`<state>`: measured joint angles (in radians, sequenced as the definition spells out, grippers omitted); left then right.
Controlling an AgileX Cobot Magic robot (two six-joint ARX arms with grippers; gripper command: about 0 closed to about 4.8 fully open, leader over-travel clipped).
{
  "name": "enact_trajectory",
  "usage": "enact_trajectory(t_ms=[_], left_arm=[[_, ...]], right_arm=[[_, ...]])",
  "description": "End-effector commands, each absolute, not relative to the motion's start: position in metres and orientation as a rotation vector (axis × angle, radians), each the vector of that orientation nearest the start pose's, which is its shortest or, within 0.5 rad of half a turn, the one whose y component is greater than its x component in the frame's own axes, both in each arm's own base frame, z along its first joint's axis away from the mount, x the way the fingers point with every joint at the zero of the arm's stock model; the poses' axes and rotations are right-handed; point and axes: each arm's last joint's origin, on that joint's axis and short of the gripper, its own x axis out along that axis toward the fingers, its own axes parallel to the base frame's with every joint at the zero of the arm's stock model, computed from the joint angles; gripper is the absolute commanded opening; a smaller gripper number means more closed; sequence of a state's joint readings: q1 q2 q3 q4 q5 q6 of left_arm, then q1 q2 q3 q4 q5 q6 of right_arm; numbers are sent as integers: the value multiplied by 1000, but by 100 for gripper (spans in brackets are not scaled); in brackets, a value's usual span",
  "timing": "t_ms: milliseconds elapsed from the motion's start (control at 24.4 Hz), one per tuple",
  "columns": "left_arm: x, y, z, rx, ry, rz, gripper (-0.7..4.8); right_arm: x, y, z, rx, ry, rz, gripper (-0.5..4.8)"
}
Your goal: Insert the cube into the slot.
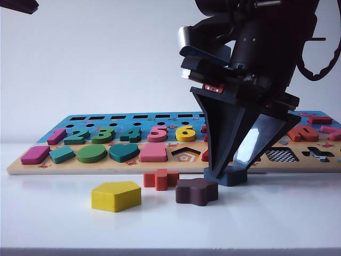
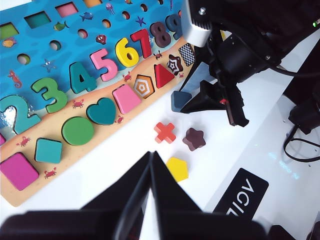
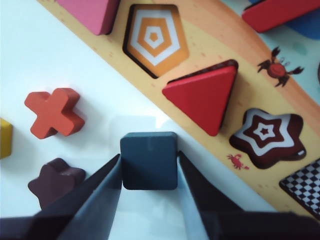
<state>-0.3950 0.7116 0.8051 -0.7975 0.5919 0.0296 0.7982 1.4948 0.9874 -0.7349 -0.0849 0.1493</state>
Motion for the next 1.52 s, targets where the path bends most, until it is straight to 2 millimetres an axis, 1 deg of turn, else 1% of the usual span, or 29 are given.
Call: enact_trajectory(t_ms=[41,164,287,451,615,779,861,984,1066,1189,1353,1517], left_arm=[[113,-65,302,-41,694,-960,10],[113,-65,302,-41,694,-960,10],[113,-65,302,-41,694,-960,10],[113,-65,302,-41,694,-960,10],[113,-65,302,-41,694,-960,9],[113,-65,302,-40,693,-960,10],[113,-65,302,-40,693,-960,10],[113,-65,302,-40,693,-960,10],[113,-65,302,-40,693,-960,10],[113,-65,302,-40,693,-960,10],[113,-65,302,-40,693,-960,10],[113,-65,302,-40,693,-960,10]], right_arm=[[188,197,214,-320,1241,660,143],[186,195,222,-313,1229,664,143],[184,192,233,-297,1208,666,143],[178,186,255,-245,1145,670,142],[169,177,278,-172,1087,669,118],[159,167,296,-91,1027,663,89],[152,159,307,-32,990,649,85],[145,152,316,11,957,649,84],[143,148,317,1,950,620,57],[144,145,313,-49,958,515,34],[146,142,307,-67,971,369,30],[152,143,304,-4,996,307,30]])
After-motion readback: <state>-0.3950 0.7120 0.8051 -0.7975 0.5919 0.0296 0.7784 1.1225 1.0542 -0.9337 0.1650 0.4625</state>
